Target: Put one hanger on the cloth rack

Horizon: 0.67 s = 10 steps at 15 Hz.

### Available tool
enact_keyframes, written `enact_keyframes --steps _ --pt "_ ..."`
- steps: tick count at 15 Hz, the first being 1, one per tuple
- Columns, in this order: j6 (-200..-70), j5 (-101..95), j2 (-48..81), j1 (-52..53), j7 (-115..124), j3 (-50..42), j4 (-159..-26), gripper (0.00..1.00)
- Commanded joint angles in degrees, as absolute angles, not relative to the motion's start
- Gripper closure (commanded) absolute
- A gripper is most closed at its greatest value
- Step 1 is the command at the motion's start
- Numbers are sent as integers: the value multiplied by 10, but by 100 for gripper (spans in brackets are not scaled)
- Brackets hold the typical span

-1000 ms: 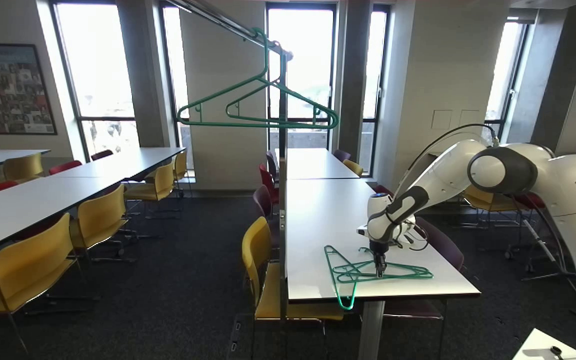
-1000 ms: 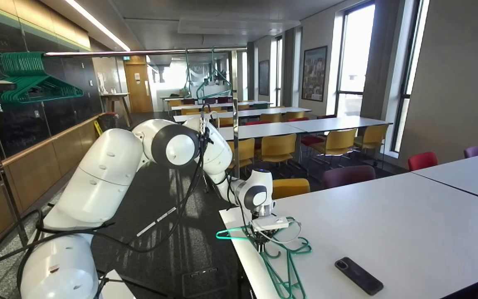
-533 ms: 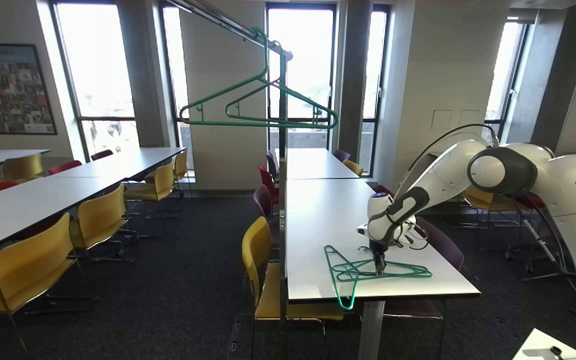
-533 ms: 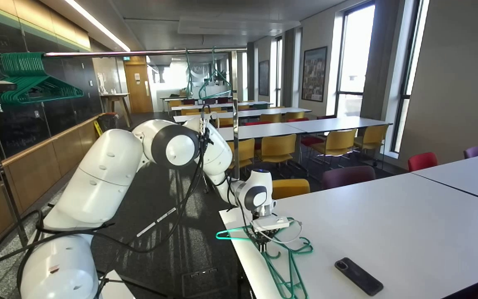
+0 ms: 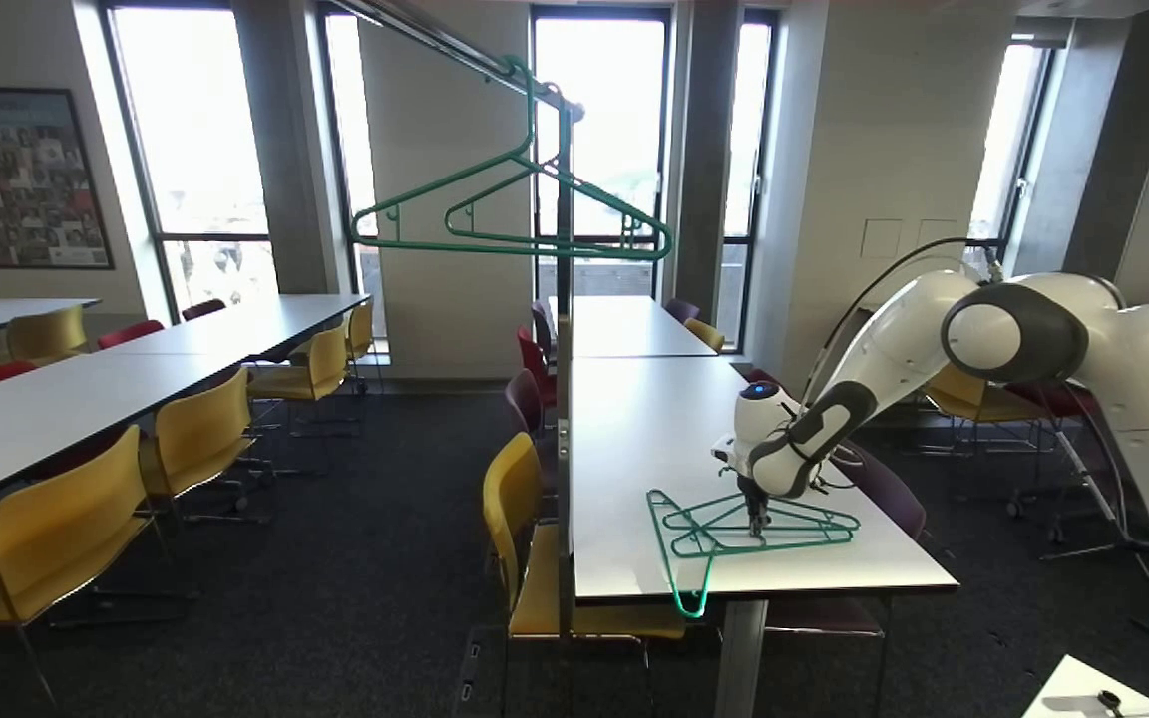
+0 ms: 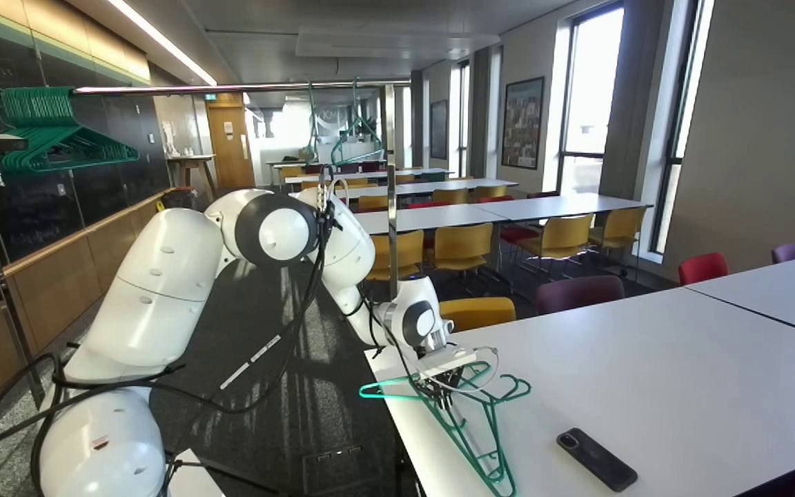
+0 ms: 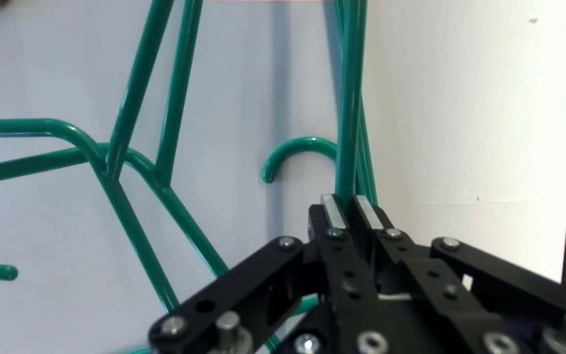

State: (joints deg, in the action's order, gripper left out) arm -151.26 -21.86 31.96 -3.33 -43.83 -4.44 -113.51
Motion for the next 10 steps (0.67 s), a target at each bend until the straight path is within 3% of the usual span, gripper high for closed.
enact_keyframes --steps 1,10 --pt "-1519 -268 277 -17 -398 -58 -1177 98" --pt "-1420 -180 298 -67 -458 -2 -1129 98"
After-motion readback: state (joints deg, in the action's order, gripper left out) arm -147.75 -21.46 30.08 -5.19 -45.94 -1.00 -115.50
